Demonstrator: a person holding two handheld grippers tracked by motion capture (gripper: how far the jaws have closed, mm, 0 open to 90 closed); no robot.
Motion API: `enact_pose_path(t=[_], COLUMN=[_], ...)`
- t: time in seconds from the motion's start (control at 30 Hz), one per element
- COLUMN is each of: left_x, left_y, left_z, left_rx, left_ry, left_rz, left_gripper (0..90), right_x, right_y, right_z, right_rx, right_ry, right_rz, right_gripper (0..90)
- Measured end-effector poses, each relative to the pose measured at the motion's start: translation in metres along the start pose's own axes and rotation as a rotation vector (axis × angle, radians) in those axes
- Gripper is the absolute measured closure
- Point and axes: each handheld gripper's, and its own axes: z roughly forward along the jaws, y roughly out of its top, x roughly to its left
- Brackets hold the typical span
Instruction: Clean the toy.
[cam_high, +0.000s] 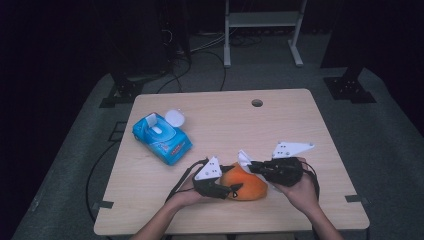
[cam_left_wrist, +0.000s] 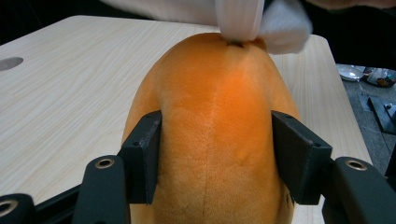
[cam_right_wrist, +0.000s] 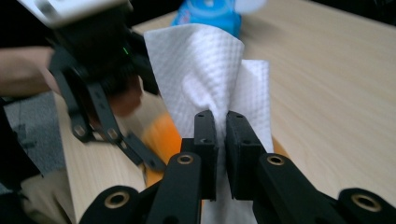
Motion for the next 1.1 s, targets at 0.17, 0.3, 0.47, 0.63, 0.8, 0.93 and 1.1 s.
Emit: enact_pose_path(t=[0.17,0.3,0.47,0.63,0.8,0.93,1.1], left_x=[0.0,-0.004,-0.007,-0.007,-0.004,0.001,-0.001], left_y=[0.0,0.005,0.007,0.006,0.006,0.01,0.01], left_z=[0.0,0.004,0.007,0.005,0.005,0.0,0.002], left_rx=[-0.002,0.004,0.005,0.006,-0.001,-0.023,-0.015], left_ry=[0.001,0.004,-0.005,-0.01,-0.024,-0.029,-0.033], left_rz=[-0.001,0.017,0.026,0.027,0.014,-0.033,-0.035], left_gripper=[38.5,38.2,38.1,38.2,35.2,27.7,39.9], right_x=[-0.011,-0.012,0.011,0.01,-0.012,-0.016,-0.015], right_y=[-0.019,-0.023,0.0,0.006,-0.016,-0.027,-0.025], right_z=[-0.01,-0.024,-0.024,-0.012,-0.008,-0.016,-0.023], right_rx=[0.04,0.047,-0.012,0.01,0.034,0.024,0.029], right_ry=[-0.044,-0.063,0.04,0.048,0.015,-0.008,-0.021], right_rz=[0.023,0.051,0.001,0.007,0.078,0.098,0.096], right_gripper=[82.9,83.0,83.2,83.1,83.1,83.1,83.3])
